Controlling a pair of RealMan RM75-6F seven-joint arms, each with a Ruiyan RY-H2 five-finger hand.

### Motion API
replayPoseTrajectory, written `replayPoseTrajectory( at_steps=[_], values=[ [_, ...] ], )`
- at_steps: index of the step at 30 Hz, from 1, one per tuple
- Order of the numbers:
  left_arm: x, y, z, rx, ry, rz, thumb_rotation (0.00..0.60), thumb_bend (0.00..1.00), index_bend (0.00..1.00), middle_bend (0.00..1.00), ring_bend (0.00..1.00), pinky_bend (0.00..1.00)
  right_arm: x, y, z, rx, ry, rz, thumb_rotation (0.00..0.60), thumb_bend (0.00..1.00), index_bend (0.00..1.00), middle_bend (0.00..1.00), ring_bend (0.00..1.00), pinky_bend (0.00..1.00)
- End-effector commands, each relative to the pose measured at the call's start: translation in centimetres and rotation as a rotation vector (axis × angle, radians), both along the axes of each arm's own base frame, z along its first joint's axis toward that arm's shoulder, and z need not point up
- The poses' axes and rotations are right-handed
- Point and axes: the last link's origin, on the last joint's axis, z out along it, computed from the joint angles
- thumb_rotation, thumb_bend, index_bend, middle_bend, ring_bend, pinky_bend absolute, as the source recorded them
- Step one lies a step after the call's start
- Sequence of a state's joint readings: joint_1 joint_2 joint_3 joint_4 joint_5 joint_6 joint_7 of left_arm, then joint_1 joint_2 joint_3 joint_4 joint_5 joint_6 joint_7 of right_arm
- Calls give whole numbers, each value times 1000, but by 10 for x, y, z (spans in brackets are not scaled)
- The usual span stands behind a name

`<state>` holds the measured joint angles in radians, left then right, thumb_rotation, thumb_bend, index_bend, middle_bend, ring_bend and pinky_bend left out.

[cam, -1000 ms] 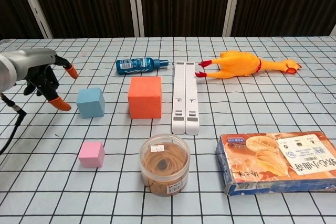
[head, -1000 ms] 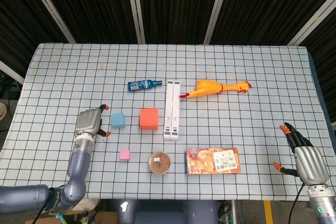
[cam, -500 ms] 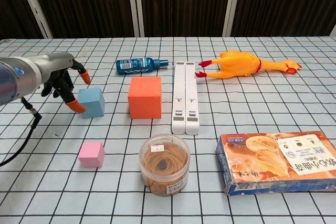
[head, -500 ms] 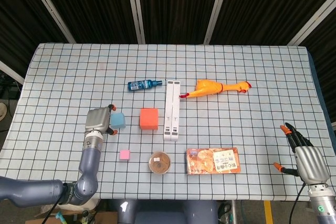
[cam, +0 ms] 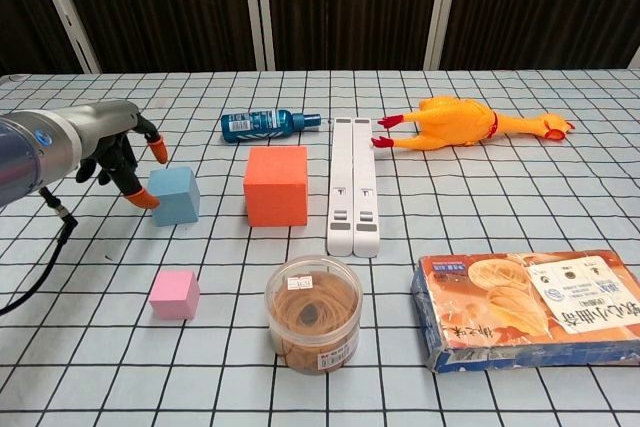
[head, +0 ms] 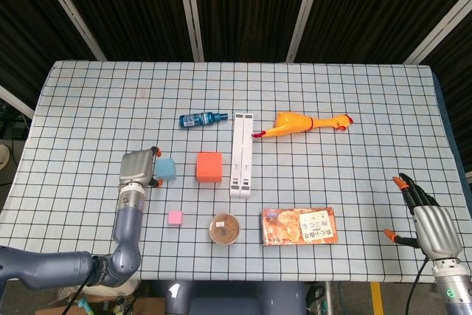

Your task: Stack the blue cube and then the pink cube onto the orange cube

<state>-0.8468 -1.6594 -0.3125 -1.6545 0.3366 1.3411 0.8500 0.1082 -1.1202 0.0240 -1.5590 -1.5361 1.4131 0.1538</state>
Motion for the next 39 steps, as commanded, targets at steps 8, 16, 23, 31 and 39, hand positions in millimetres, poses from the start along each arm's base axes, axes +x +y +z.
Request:
replayPoseTrajectory(
  at_steps=[8,16,23,31,39],
  values=[
    [1,1,-8,-19,5,-2,600,259,348,859,713,760,-1,-1,-1,3,2,-7,600,56,88,58,163,289],
    [-2,2,-10,-22,25,3,600,262,362,860,713,760,-2,-1,-2,10,4,-9,600,56,88,58,163,289],
    [-2,2,-9,-19,24,0,600,262,365,860,713,761,-2,-1,-4,18,5,-9,600,56,88,58,163,289],
    [-1,1,-9,-18,29,-6,600,262,365,859,713,761,-2,-1,-4,18,6,-12,600,56,88,58,163,289],
    [1,1,-11,-23,33,-6,600,342,380,861,713,762,-2,-1,-4,23,9,-15,600,56,88,57,163,289]
  ],
)
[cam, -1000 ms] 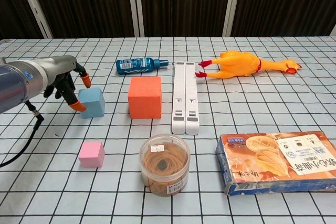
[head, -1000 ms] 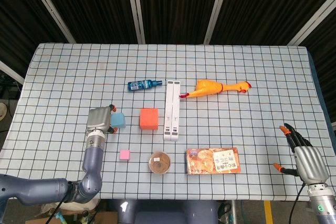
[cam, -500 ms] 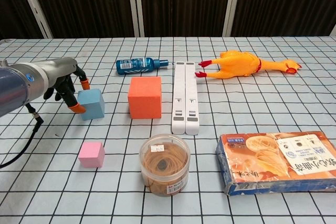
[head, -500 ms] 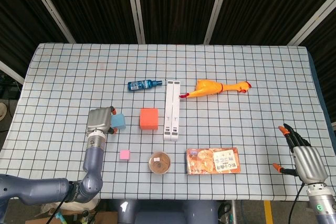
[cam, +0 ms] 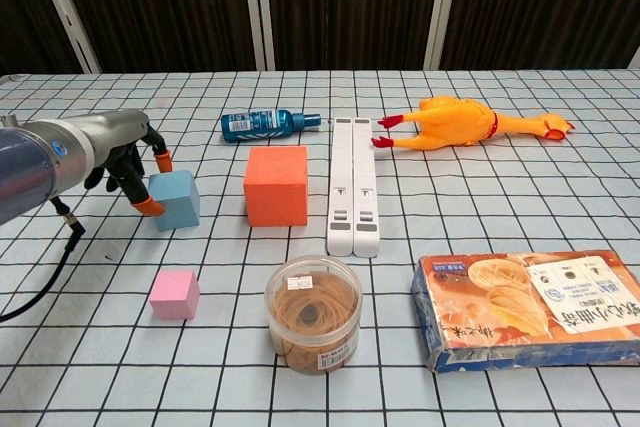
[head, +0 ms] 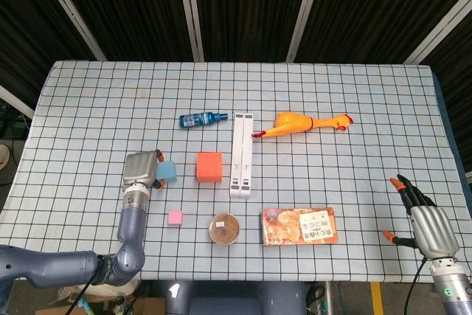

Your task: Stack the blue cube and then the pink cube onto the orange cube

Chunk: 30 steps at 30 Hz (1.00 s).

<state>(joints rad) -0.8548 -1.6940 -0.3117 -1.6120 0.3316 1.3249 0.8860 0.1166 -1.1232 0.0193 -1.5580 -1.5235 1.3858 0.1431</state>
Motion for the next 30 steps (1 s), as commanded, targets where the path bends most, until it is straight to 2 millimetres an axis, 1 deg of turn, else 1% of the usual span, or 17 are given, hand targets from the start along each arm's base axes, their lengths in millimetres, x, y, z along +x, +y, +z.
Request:
replayPoseTrajectory(
  at_steps=[1,20,24,28,30],
  values=[
    [0,0,0,0,3,0,600,346,380,861,713,762,0,0,0,-1,-1,0,600,56,88,58,163,289],
    [8,-1,6,16,-17,-18,600,348,372,859,713,761,1,0,0,0,-2,1,600,56,87,57,163,289],
    [16,-3,12,24,-38,-33,600,347,368,858,713,761,1,0,1,-2,-3,1,600,56,88,57,163,289],
    [31,-5,26,49,-46,-75,600,348,364,855,712,761,2,1,1,-2,-5,4,600,56,88,58,163,289],
    [42,-7,36,62,-53,-109,600,348,363,852,708,759,3,1,1,-3,-7,6,600,56,88,58,163,289]
  ],
)
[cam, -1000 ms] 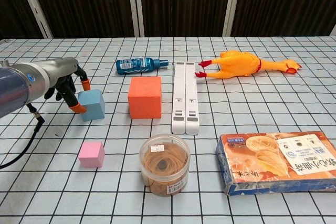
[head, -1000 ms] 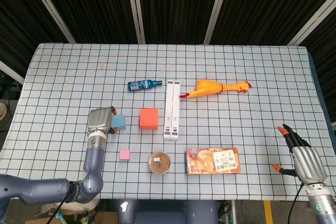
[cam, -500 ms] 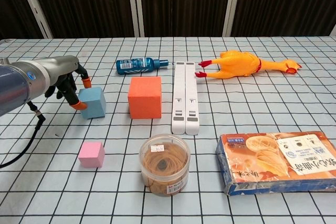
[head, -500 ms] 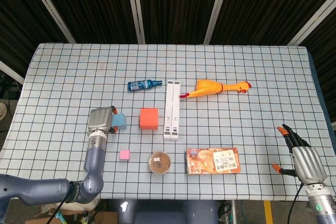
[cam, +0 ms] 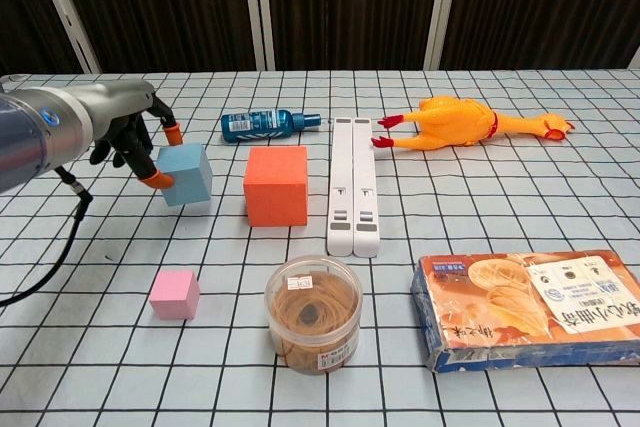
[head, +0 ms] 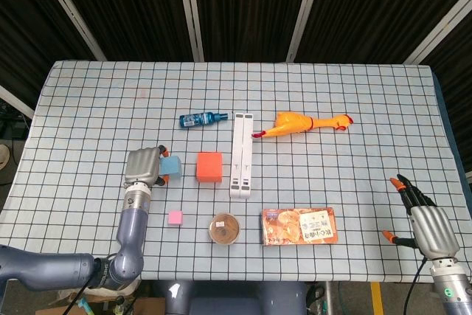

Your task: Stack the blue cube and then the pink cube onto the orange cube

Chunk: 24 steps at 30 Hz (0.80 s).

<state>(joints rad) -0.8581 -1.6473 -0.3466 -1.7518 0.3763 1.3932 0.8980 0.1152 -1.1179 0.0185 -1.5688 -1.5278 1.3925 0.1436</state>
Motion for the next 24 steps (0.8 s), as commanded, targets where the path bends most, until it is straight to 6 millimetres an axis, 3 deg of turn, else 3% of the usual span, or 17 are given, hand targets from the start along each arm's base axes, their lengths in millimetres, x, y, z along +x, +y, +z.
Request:
replayPoseTrajectory(
  at_steps=[1,11,24],
  values=[
    [20,-2,19,32,-5,-58,600,347,361,851,705,757,0,0,0,-1,-1,1,600,56,88,58,163,289],
    [57,-2,37,43,6,-142,600,347,359,843,698,751,0,1,3,-10,-11,2,600,56,88,58,163,289],
    [87,0,17,6,22,-169,600,347,360,843,698,751,-1,0,5,-9,-15,-3,600,56,88,58,163,289]
  ],
)
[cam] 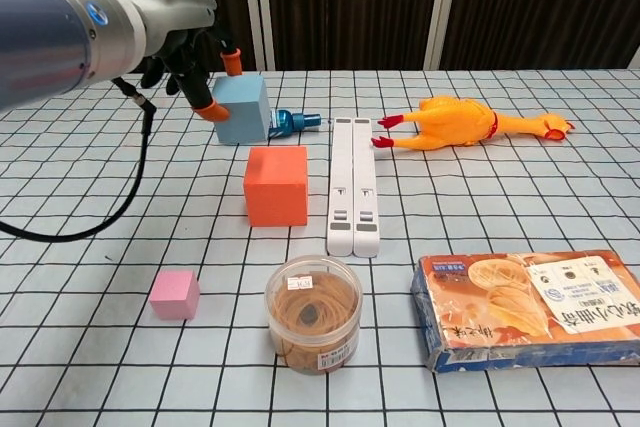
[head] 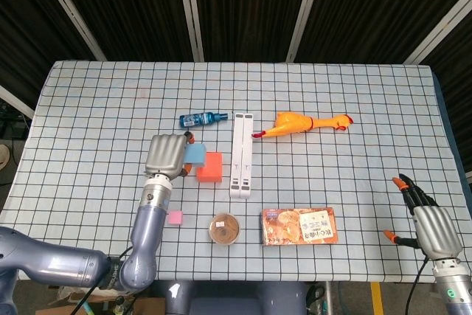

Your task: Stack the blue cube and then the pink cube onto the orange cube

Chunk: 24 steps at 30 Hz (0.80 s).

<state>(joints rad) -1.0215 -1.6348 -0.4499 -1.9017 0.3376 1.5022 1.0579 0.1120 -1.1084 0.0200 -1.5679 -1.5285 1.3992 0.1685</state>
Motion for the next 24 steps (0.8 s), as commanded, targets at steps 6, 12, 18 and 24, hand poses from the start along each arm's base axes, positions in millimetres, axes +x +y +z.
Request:
replayPoseTrajectory(
  at_steps=[6,12,18,24],
  values=[
    [7,2,-16,-8,21,21,600,347,361,843,698,751,-2,0,1,-1,-5,-6,600,56,88,58,163,289],
    [10,0,-29,-3,51,65,600,343,360,843,698,751,-2,0,2,-1,-8,-6,600,56,88,57,163,289],
    [16,-1,-39,-2,53,78,600,342,359,843,698,751,-2,0,2,-4,-9,-4,600,56,88,58,163,289],
    [21,-2,-43,-6,56,68,600,342,359,843,698,751,-3,-1,3,-5,-11,-5,600,56,88,58,163,289]
  ],
)
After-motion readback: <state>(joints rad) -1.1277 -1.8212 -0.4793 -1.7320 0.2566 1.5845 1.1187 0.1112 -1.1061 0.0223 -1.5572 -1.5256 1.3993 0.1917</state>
